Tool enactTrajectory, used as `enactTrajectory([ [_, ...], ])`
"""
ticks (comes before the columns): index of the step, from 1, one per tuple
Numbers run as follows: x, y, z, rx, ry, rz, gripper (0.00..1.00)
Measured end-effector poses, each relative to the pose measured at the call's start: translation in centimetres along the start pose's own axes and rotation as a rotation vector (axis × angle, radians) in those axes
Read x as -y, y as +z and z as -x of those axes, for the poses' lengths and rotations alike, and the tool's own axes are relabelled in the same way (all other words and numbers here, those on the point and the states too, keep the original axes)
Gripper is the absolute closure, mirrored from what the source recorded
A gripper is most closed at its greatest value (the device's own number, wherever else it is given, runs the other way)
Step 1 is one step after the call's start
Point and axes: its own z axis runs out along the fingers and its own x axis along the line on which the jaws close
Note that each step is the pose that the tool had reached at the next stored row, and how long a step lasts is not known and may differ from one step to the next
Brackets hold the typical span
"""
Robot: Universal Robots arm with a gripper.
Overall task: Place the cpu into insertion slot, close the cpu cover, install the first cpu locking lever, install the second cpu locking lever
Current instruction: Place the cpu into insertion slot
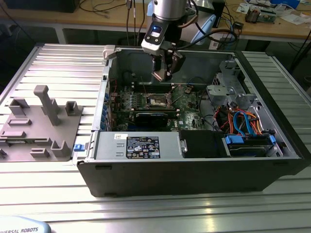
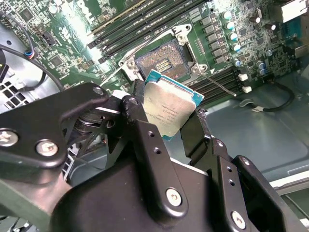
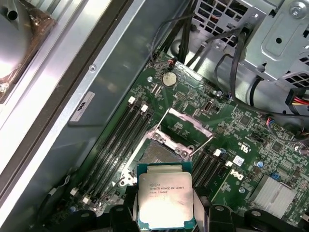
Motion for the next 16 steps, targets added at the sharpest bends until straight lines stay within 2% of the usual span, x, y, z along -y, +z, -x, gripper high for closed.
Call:
enactTrajectory([
  [6, 0.00, 0.04, 0.00, 0.0010, 0.034, 0.0003, 0.46],
  [12, 0.01, 0.13, 0.00, 0.0028, 0.098, 0.0007, 0.46],
  [16, 0.00, 0.18, 0.00, 0.0034, 0.118, 0.0009, 0.46],
])
